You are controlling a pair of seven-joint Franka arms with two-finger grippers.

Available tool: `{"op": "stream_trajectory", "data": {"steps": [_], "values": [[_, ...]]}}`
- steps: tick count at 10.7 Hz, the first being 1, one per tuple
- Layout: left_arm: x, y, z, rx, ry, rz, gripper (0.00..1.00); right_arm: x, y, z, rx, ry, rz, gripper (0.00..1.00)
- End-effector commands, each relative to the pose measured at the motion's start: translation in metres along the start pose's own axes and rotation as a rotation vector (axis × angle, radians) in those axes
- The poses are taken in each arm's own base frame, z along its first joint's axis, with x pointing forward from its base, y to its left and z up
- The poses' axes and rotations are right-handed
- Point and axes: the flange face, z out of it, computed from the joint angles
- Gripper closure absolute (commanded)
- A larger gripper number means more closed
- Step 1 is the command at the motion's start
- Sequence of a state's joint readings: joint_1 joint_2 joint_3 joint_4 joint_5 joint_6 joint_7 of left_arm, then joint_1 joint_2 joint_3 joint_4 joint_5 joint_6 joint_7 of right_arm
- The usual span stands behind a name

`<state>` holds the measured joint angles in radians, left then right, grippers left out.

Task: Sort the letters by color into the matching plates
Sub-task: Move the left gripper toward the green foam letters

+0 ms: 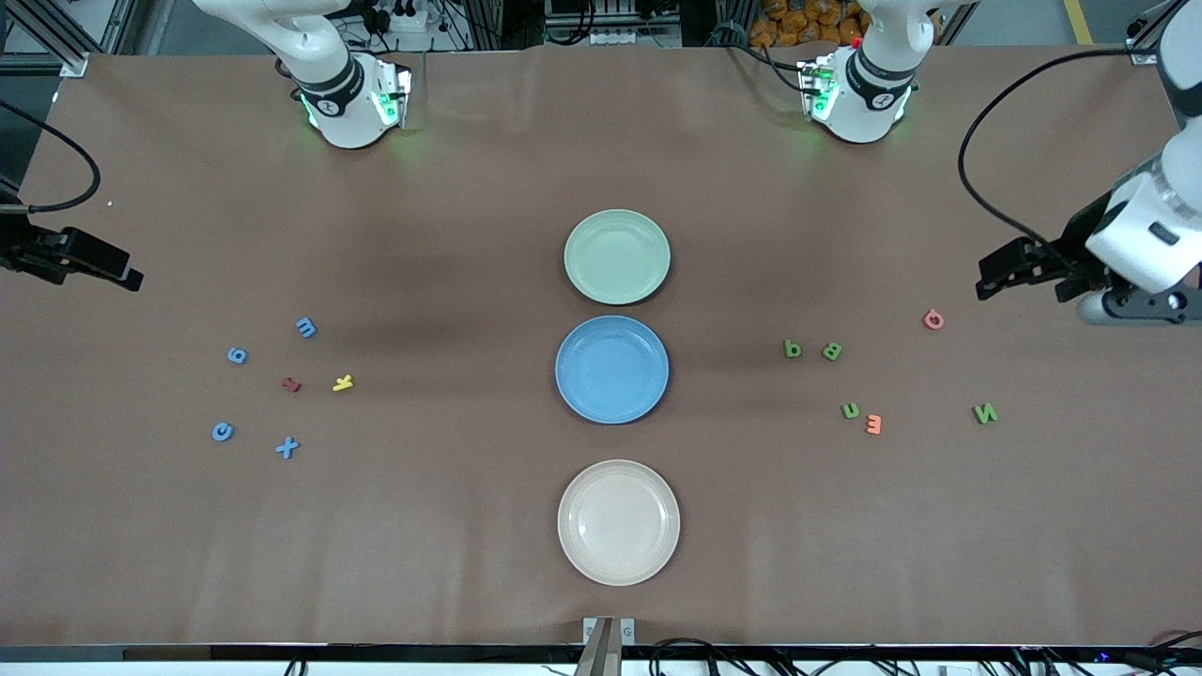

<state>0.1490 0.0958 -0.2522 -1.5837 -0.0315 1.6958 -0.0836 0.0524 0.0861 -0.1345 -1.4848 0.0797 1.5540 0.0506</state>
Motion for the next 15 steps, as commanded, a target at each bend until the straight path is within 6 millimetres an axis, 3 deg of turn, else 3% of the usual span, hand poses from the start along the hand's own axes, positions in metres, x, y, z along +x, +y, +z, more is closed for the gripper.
{"op": "stream_trajectory", "data": {"steps": [1, 3, 5, 11, 15], "values": [[0.013, 0.008, 0.05, -0.032, -0.013, 0.03, 0.0, 0.0, 0.007, 0.0, 0.007, -0.009, 0.022, 0.0], [0.019, 0.02, 0.082, -0.029, -0.026, 0.061, 0.0, -0.003, 0.008, 0.001, 0.005, -0.028, 0.019, 0.0], [0.016, 0.02, 0.114, 0.027, -0.008, 0.122, 0.0, -0.005, 0.007, 0.0, 0.005, -0.033, 0.02, 0.0], [0.008, 0.019, 0.17, 0.025, 0.007, 0.19, 0.0, -0.007, 0.02, 0.004, 0.004, -0.07, 0.041, 0.0], [0.019, -0.026, 0.213, 0.092, -0.003, 0.189, 0.0, 0.007, 0.04, 0.024, -0.004, -0.088, 0.08, 0.0]]}}
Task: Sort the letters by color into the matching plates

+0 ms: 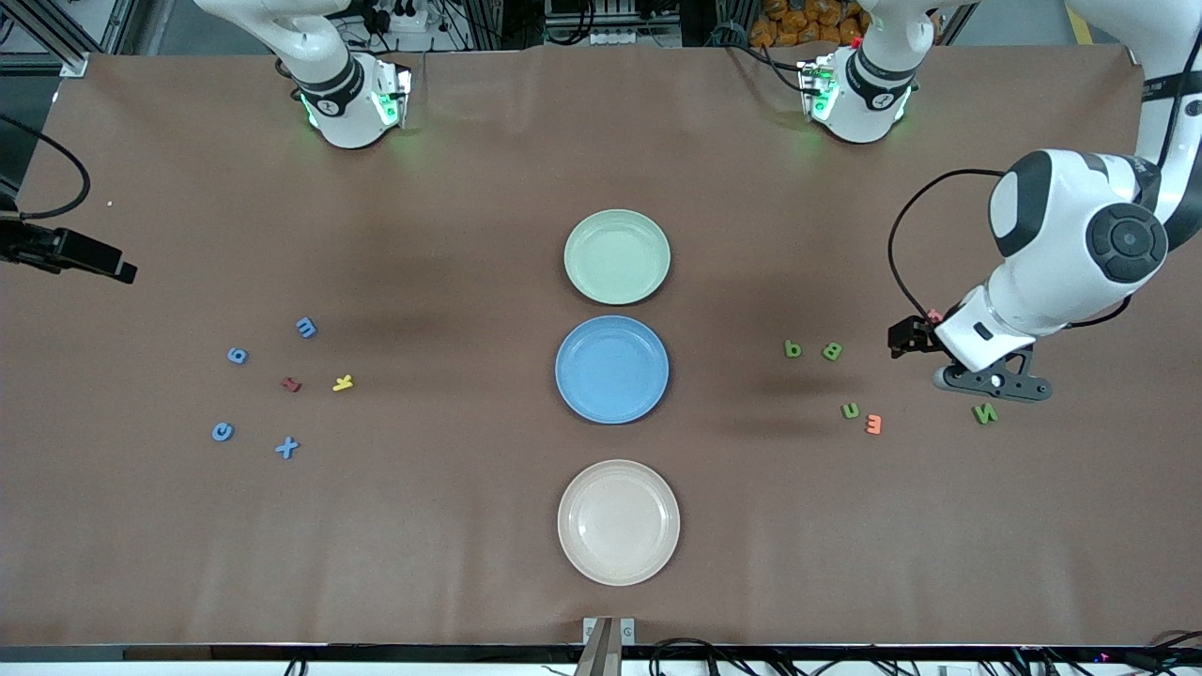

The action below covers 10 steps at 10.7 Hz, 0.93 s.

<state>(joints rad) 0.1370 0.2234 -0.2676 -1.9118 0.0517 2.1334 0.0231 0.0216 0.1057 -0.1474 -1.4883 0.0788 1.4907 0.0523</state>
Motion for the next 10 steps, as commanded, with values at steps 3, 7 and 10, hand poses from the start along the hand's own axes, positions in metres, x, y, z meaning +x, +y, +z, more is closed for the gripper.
{"op": "stream_trajectory", "data": {"steps": [3, 7, 10], "values": [[0.009, -0.059, 0.047, 0.092, 0.025, 0.051, 0.0, 0.022, 0.025, 0.03, 0.011, -0.009, 0.037, 0.0], [0.009, -0.115, 0.079, 0.08, 0.053, 0.258, 0.0, 0.031, 0.029, 0.109, 0.011, -0.025, -0.032, 0.0], [0.006, -0.156, 0.113, 0.079, 0.088, 0.48, 0.0, 0.027, 0.048, 0.12, 0.02, -0.048, -0.102, 0.0]]}}
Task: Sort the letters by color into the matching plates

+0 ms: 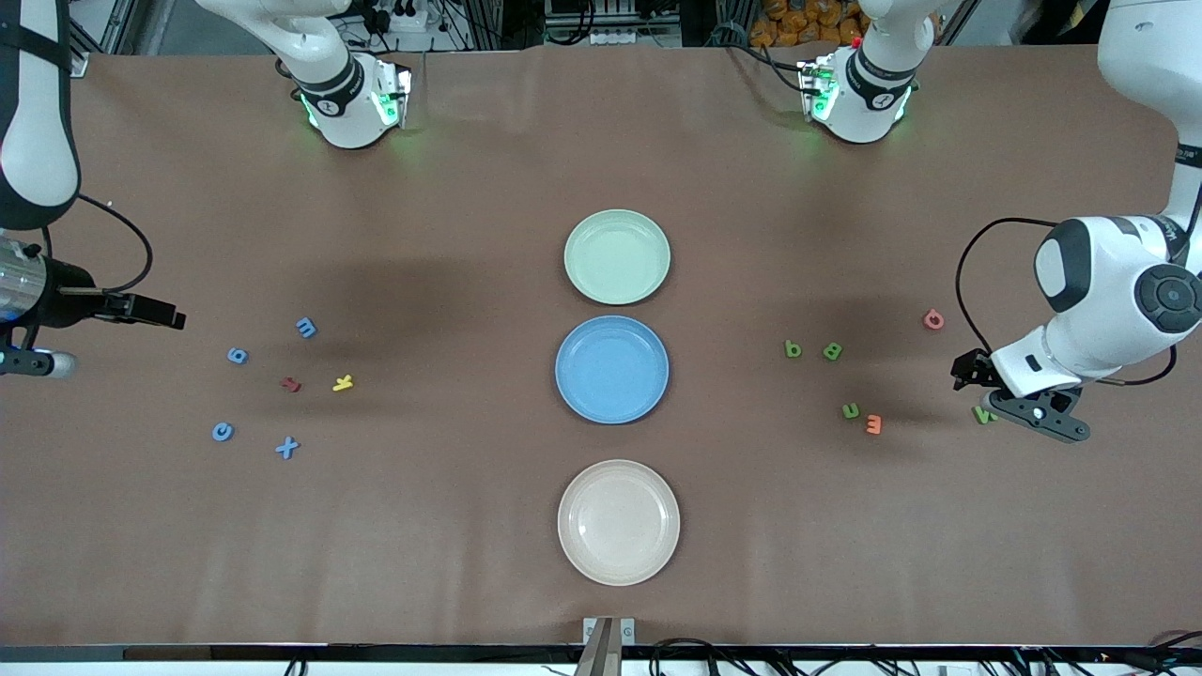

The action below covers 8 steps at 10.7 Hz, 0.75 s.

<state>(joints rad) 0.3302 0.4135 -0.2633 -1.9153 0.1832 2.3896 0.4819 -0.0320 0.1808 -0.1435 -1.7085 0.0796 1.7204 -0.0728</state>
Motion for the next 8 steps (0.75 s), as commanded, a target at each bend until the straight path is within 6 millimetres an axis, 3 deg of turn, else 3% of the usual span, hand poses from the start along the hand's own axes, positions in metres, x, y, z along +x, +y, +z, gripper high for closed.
{"op": "stream_trajectory", "data": {"steps": [1, 3, 6, 8], "values": [[-0.016, -0.034, 0.033, 0.016, 0.043, 0.209, 0.0, -0.006, 0.013, -0.006, 0.02, 0.039, -0.1, 0.0], [-0.024, -0.042, 0.042, 0.011, 0.036, 0.363, 0.0, 0.003, 0.01, 0.0, 0.011, 0.065, -0.158, 0.0], [-0.031, -0.044, 0.067, -0.019, 0.015, 0.518, 0.0, 0.011, -0.021, 0.018, 0.007, 0.041, -0.227, 0.0], [-0.036, -0.05, 0.082, -0.034, 0.003, 0.579, 0.0, 0.021, -0.05, 0.043, -0.001, 0.019, -0.297, 0.0]]}}
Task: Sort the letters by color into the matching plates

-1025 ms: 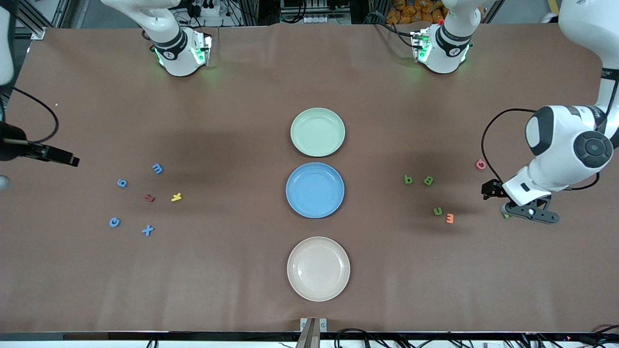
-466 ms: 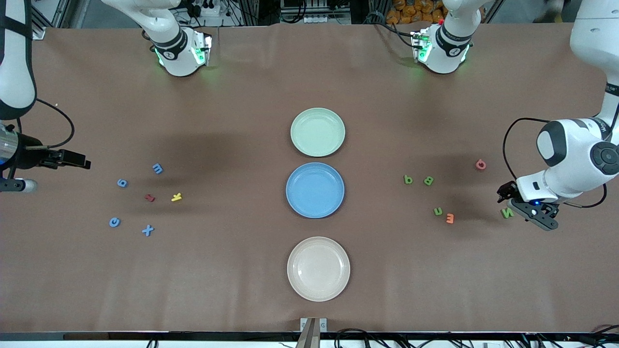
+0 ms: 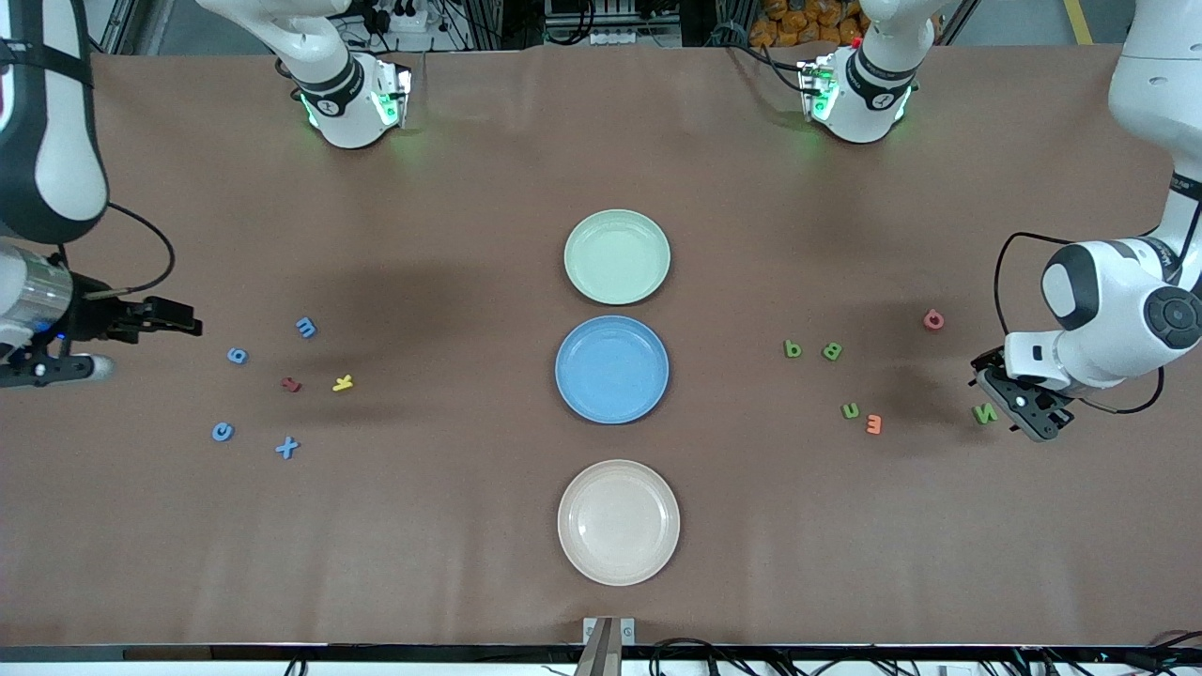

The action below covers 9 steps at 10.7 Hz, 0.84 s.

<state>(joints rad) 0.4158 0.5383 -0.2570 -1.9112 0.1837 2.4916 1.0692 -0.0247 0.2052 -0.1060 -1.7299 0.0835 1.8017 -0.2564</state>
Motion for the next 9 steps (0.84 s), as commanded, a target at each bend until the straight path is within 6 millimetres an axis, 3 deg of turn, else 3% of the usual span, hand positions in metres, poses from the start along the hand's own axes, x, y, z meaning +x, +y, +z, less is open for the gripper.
{"op": "stream_trajectory", "data": {"steps": [1, 4, 9], "values": [[-0.007, -0.009, 0.022, -0.012, -0.016, 0.114, 0.0, 0.018, -0.033, 0.029, 0.002, -0.013, -0.09, 0.0], [-0.011, -0.019, 0.034, 0.0, -0.046, 0.204, 0.0, 0.008, -0.052, 0.075, 0.001, 0.012, -0.134, 0.0], [-0.009, -0.022, 0.044, -0.002, -0.052, 0.229, 0.0, -0.031, -0.045, 0.133, 0.012, 0.027, -0.18, 0.0]]}}
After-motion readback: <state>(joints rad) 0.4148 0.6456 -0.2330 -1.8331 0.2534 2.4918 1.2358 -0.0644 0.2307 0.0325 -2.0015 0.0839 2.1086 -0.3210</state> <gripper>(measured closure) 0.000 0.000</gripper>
